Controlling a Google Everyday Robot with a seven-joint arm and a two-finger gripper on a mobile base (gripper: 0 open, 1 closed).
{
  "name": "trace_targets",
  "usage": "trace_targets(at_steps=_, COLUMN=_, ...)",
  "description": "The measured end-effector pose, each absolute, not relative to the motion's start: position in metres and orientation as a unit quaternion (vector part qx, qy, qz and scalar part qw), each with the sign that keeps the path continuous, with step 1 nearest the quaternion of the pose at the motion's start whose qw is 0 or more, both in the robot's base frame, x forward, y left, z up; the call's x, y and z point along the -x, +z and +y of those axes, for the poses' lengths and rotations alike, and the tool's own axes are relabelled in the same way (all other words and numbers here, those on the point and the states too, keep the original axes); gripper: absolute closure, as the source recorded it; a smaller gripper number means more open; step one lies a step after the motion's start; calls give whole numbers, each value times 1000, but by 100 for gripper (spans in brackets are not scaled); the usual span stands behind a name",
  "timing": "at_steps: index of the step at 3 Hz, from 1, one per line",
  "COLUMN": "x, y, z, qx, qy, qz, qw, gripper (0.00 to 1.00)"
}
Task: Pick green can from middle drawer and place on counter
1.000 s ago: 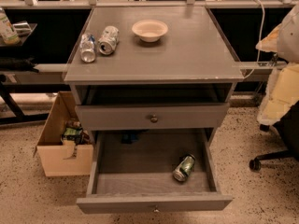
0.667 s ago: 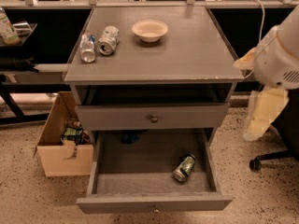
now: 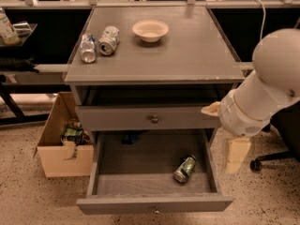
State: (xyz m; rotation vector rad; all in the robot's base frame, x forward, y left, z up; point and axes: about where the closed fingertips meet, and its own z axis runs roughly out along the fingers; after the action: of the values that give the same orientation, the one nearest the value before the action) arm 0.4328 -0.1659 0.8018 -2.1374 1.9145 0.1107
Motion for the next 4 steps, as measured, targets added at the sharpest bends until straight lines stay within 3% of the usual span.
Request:
trace_targets(at_steps=1, x=-428, y=725, z=-159, qx=737, qy=102, qz=658, qw=115, gripper=0)
trace_targets(at_steps=4, x=-440, y=666, z=-175, qx=761, qy=98, qz=632, qw=108, gripper=0)
